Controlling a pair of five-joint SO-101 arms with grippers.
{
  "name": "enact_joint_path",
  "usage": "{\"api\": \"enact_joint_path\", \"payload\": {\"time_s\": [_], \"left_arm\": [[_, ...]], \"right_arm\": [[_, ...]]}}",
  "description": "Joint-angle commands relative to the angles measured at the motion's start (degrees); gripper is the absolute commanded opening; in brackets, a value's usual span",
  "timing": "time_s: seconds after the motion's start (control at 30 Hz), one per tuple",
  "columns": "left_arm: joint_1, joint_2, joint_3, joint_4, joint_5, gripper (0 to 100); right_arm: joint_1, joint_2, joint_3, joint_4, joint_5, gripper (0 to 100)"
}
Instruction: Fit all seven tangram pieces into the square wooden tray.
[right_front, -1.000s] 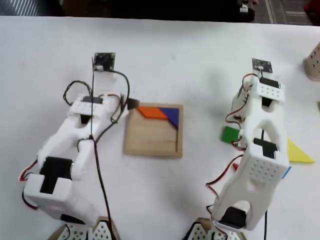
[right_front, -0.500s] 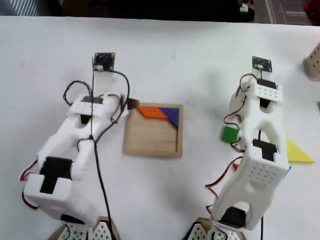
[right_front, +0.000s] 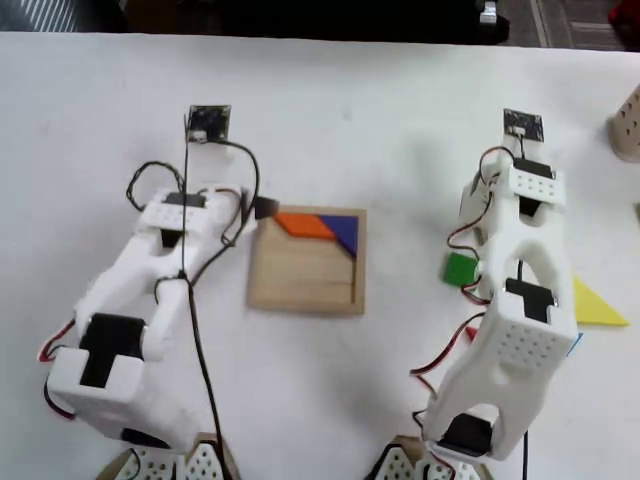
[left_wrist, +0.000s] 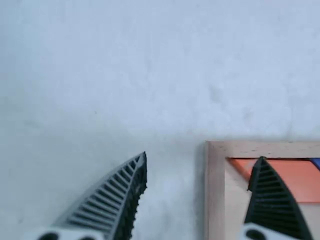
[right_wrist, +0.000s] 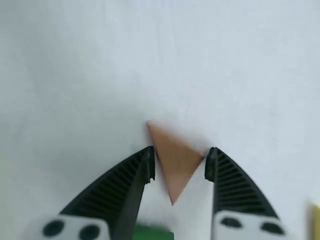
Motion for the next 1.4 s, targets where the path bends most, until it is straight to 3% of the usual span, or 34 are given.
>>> {"api": "enact_joint_path", "payload": {"time_s": [0.0,0.73,0.93,1.37], "left_arm": [[0.75,-0.31,-2.99,0.26,-1.76,33],[0.75,-0.31,-3.08,0.26,-1.76,33],[0.75,-0.31,-3.08,0.26,-1.76,33],[0.75,-0.31,-3.08,0.26,-1.76,33]], "right_arm": [[-0.31,-3.56,-0.44,-2.24,0.97,16.6],[-0.31,-1.01,-0.88,0.75,3.52,16.5],[-0.31,-0.92,-0.88,0.22,3.52,7.4],[-0.31,-1.36,-0.79,0.66,3.25,8.0]]}}
